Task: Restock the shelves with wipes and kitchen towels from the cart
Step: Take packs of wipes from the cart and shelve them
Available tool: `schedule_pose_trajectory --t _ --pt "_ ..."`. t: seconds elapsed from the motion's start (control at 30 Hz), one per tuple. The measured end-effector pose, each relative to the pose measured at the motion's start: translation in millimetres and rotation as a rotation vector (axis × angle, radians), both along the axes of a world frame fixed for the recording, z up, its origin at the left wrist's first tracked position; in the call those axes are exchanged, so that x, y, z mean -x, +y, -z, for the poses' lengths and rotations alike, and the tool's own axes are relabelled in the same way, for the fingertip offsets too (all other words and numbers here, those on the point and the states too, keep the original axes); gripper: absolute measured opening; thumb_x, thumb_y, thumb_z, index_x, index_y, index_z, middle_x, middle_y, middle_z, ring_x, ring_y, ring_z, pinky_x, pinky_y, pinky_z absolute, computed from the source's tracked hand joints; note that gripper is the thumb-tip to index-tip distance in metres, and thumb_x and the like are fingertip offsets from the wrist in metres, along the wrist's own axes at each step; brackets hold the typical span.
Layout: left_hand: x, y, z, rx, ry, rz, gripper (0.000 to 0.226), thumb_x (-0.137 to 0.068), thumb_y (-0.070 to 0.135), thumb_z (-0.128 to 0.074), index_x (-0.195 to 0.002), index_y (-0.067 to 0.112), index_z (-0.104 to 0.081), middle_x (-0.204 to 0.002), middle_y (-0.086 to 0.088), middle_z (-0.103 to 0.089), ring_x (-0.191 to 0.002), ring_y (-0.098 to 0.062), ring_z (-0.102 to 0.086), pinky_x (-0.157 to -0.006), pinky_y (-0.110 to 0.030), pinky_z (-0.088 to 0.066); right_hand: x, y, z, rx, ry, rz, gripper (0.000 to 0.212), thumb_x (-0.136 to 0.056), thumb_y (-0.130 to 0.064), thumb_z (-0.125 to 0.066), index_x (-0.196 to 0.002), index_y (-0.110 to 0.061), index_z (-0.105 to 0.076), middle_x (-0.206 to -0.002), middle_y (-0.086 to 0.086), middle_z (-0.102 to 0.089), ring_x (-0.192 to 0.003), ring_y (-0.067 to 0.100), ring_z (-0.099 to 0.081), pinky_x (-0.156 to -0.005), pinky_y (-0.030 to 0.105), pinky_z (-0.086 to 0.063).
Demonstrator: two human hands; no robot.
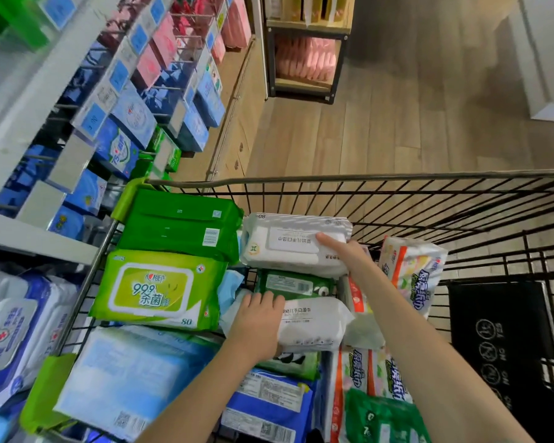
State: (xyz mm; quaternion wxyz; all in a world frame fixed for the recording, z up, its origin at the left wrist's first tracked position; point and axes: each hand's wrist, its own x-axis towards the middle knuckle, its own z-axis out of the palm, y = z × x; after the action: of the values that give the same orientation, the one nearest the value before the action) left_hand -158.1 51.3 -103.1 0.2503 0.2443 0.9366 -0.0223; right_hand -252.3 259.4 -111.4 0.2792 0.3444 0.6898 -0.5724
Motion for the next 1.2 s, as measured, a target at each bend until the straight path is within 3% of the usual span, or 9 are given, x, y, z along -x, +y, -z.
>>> schedule_pose_trajectory --t 0.1,0.2,0.4,0.57,0.67,0.8,0.9,1.0,1.2 --pt "-0.2 1.5 -6.8 -0.009 -0.013 -0.012 0.064 -0.075 0.043 -0.067 -0.126 0.014 -0.041 -0.119 -0.005 -0.049 -0.110 -0.026 -0.047 -0.094 -0.037 -0.033 -3.4 1.8 -2.1 0.085 -0.004 0.028 0.073 -0.072 -0.046 -0.077 -0.126 -0.006 -0.047 -0.107 0.008 -0.065 -0.094 0.022 -0.066 -0.078 0.033 -0.056" --pt "-3.3 2.0 -16.5 -0.017 -0.028 -0.041 0.064 -0.079 0.045 -0.063 -0.130 0.017 -0.037 -0.124 -0.003 -0.047 -0.113 -0.024 -0.044 -0.096 -0.036 -0.031 -10.9 4.0 -3.1 0.055 0.044 0.028 0.073 -0.064 -0.047 -0.083 -0.118 -0.009 -0.051 -0.105 0.005 -0.066 -0.091 0.021 -0.066 -0.076 0.034 -0.057" --pt "-17.3 -3.6 -49.7 -0.125 -0.002 -0.097 0.069 -0.077 0.052 -0.062 -0.135 0.027 -0.033 -0.128 0.007 -0.044 -0.118 -0.016 -0.041 -0.096 -0.030 -0.025 -34.2 16.9 -43.6 -0.030 0.205 0.003 0.023 -0.078 -0.019 -0.075 -0.092 -0.018 -0.057 -0.089 0.000 -0.067 -0.076 0.012 -0.066 -0.055 0.021 -0.050" --pt "-21.0 -12.7 -106.6 -0.273 0.153 -0.093 0.074 -0.058 0.065 -0.037 -0.117 0.023 -0.049 -0.109 0.007 -0.055 -0.100 -0.017 -0.054 -0.086 -0.032 -0.037 -56.8 32.8 -90.1 -0.104 0.312 0.073 0.028 -0.078 -0.020 -0.075 -0.082 -0.024 -0.049 -0.084 -0.003 -0.062 -0.075 0.015 -0.063 -0.065 0.032 -0.054" --pt "-26.2 -29.3 -138.3 -0.360 0.300 -0.097 0.064 -0.046 0.057 -0.054 -0.100 0.024 -0.058 -0.086 0.009 -0.059 -0.077 -0.017 -0.062 -0.065 -0.030 -0.046 -70.6 38.6 -125.8 -0.112 0.401 0.098 0.033 -0.072 -0.026 -0.079 -0.092 -0.026 -0.053 -0.092 -0.002 -0.067 -0.082 0.018 -0.067 -0.070 0.038 -0.056" --pt "-31.9 -54.3 -206.0 -0.377 0.405 -0.119 0.057 -0.050 0.060 -0.046 -0.097 0.028 -0.056 -0.085 0.011 -0.058 -0.081 -0.018 -0.059 -0.063 -0.031 -0.037 -83.4 34.9 -186.1 -0.060 0.547 0.096 0.050 -0.068 -0.021 -0.082 -0.111 -0.014 -0.059 -0.101 0.003 -0.072 -0.086 0.022 -0.071 -0.071 0.038 -0.057" --pt "-45.3 -73.8 -267.9 -0.380 0.467 -0.104 0.048 -0.052 0.063 -0.047 -0.087 0.031 -0.048 -0.080 0.012 -0.053 -0.081 -0.016 -0.056 -0.062 -0.033 -0.032 -94.9 18.4 -236.2 -0.048 0.677 0.064 0.051 -0.063 -0.025 -0.085 -0.107 -0.018 -0.061 -0.099 0.000 -0.072 -0.090 0.023 -0.070 -0.081 0.041 -0.055" --pt "-67.3 -97.3 -320.2 -0.407 0.556 -0.103 0.044 -0.055 0.063 -0.049 -0.086 0.031 -0.048 -0.080 0.013 -0.055 -0.083 -0.015 -0.057 -0.066 -0.034 -0.041 -108.5 -9.2 -289.2 0.000 0.830 0.075 0.066 -0.055 -0.029 -0.087 -0.112 -0.017 -0.057 -0.102 -0.002 -0.069 -0.091 0.017 -0.067 -0.073 0.030 -0.051" --pt "-122.6 -140.6 -409.1 -0.392 0.835 -0.096 0.055 -0.063 0.065 -0.059 -0.104 0.028 -0.060 -0.091 0.011 -0.063 -0.089 -0.019 -0.062 -0.070 -0.040 -0.046 -125.0 -56.3 -381.8 0.122 1.119 0.003 0.055 -0.057 -0.016 -0.081 -0.105 -0.023 -0.057 -0.095 -0.008 -0.066 -0.078 0.006 -0.066 -0.059 0.021 -0.051"
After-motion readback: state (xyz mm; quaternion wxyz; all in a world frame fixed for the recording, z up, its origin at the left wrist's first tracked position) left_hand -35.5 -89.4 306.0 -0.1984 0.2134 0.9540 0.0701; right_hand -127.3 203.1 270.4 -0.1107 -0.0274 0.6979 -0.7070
